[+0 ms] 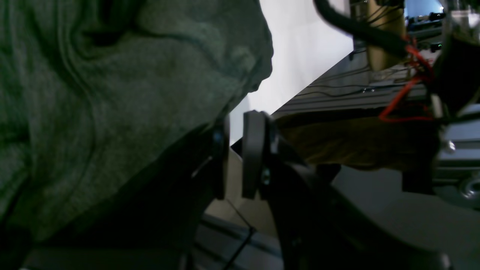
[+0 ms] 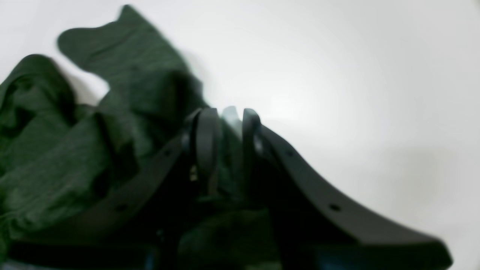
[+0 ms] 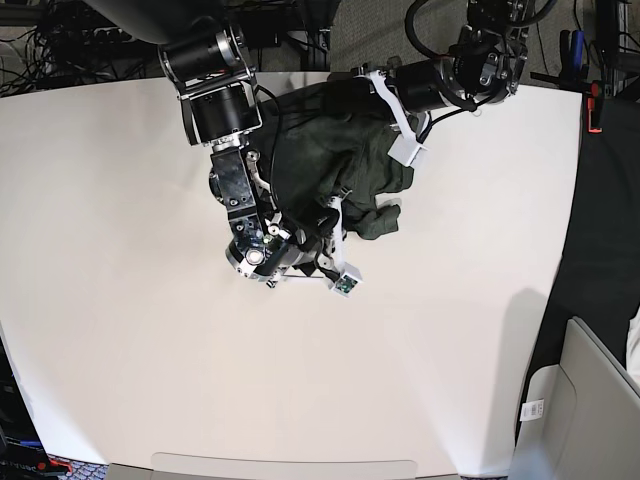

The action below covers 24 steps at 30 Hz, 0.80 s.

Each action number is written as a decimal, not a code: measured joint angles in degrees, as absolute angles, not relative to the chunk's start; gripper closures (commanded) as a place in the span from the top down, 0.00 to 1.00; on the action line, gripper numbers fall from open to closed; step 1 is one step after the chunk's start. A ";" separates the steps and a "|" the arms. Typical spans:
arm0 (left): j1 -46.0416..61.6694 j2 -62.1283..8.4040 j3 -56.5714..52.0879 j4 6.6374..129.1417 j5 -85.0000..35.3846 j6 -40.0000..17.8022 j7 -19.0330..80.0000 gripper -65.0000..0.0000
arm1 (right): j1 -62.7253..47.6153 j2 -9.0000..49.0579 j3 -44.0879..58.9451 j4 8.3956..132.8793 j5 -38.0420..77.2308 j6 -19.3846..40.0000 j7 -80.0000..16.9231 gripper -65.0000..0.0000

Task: Fold the T-shirt properly

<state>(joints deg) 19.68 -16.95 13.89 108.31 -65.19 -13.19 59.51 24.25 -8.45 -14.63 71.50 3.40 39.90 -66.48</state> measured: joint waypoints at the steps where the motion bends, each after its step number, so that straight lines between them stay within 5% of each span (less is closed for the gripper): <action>1: 19.81 -16.95 13.96 107.22 -65.21 -13.32 59.53 0.10 | 24.08 -7.86 -14.68 71.50 3.31 39.92 -67.77 0.15; 24: 6.90 -20.49 14.35 93.12 -59.77 -13.56 59.70 0.10 | 16.49 4.78 -14.17 87.35 12.12 39.90 -76.49 0.15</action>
